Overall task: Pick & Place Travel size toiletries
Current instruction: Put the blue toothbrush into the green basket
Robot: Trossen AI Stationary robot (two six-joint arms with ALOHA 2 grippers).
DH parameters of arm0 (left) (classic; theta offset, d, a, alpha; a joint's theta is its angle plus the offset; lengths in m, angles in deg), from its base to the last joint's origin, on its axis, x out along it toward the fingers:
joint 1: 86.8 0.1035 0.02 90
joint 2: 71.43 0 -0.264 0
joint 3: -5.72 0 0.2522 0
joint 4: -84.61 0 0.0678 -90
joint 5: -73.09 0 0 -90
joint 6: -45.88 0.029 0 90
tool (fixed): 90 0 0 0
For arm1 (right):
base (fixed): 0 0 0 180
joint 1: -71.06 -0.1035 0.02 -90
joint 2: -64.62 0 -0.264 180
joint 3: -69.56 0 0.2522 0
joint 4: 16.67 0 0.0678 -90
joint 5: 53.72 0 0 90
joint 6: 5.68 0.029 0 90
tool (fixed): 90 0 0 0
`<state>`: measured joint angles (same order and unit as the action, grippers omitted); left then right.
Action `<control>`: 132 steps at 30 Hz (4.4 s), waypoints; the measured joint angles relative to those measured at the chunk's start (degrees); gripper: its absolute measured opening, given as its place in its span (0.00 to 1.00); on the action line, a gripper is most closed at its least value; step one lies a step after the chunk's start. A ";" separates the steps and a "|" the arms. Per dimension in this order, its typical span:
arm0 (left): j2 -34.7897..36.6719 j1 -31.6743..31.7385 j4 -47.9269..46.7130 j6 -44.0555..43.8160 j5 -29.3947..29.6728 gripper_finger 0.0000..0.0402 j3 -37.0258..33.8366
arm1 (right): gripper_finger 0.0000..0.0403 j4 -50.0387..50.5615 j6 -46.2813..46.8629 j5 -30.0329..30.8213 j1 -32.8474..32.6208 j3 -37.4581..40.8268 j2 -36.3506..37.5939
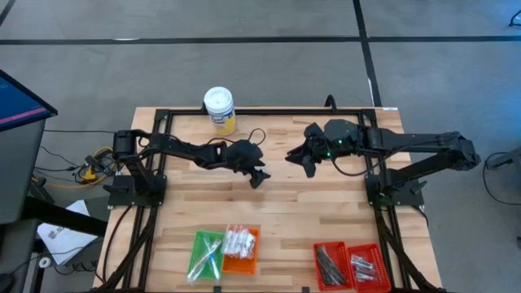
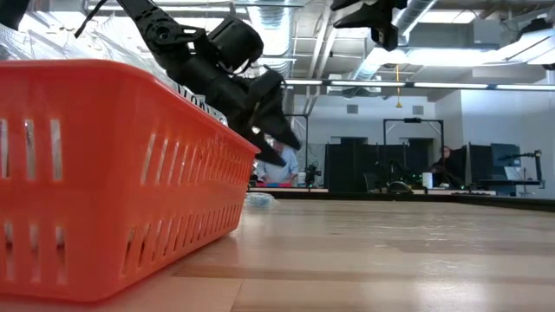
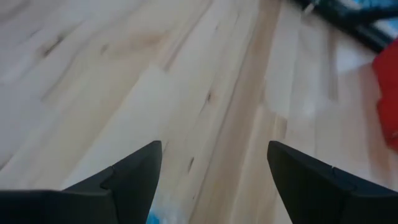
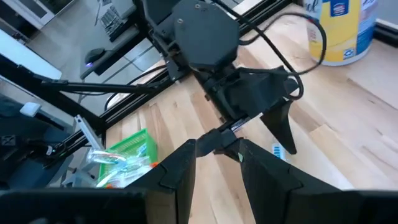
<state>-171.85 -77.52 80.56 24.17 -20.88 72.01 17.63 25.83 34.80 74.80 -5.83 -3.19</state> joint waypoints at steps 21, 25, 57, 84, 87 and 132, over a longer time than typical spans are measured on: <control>2.64 -3.38 2.11 -10.24 -17.45 0.71 0.00 | 0.29 0.04 -0.02 -0.15 0.84 0.00 0.00; 2.64 -5.13 0.18 -7.05 -17.06 0.71 0.01 | 0.29 0.02 -0.22 -0.16 1.06 0.00 -0.02; 3.93 8.97 -25.69 30.78 -0.65 0.55 -6.68 | 0.29 0.44 -0.02 -0.13 -0.93 0.00 -0.02; 18.98 2.58 -29.70 -23.00 -4.05 0.02 -10.38 | 0.29 -2.03 0.91 -4.70 -1.27 0.04 -5.86; 25.22 0.76 -30.73 -30.42 -3.96 0.02 -10.54 | 0.29 -3.23 -0.46 -4.81 -1.98 0.06 -4.95; 10.89 -52.11 -50.61 -108.86 -1.52 0.01 15.54 | 0.29 0.46 -9.03 -10.51 -18.83 0.00 7.78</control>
<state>-160.96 -129.62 29.95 -84.69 -22.41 87.55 18.09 16.80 24.29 55.97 -5.83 4.59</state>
